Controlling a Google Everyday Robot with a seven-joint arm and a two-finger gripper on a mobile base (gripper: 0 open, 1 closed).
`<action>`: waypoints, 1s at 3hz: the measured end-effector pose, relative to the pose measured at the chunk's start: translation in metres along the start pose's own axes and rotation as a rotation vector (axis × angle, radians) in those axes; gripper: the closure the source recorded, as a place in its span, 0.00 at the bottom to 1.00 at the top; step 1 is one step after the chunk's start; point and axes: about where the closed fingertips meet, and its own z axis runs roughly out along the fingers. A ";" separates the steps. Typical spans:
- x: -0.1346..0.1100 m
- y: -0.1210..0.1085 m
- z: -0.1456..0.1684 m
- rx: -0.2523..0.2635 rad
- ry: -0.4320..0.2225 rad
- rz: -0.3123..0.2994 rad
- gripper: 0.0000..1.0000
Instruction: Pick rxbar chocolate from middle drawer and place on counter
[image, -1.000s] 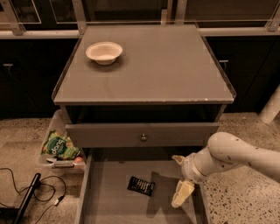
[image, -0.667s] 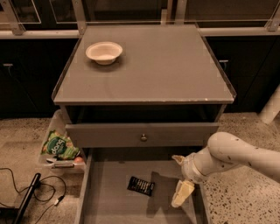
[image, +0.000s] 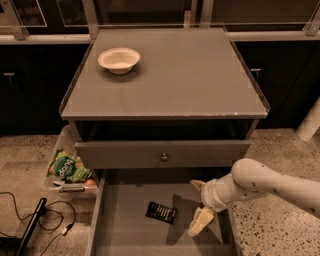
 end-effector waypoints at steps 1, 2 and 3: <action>0.005 -0.011 0.027 0.002 -0.079 0.011 0.00; 0.010 -0.015 0.049 0.024 -0.126 -0.003 0.00; 0.023 -0.016 0.088 0.036 -0.124 -0.014 0.00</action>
Offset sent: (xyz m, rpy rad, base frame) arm 0.0249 0.0263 -0.0689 0.1625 -0.0991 -0.0383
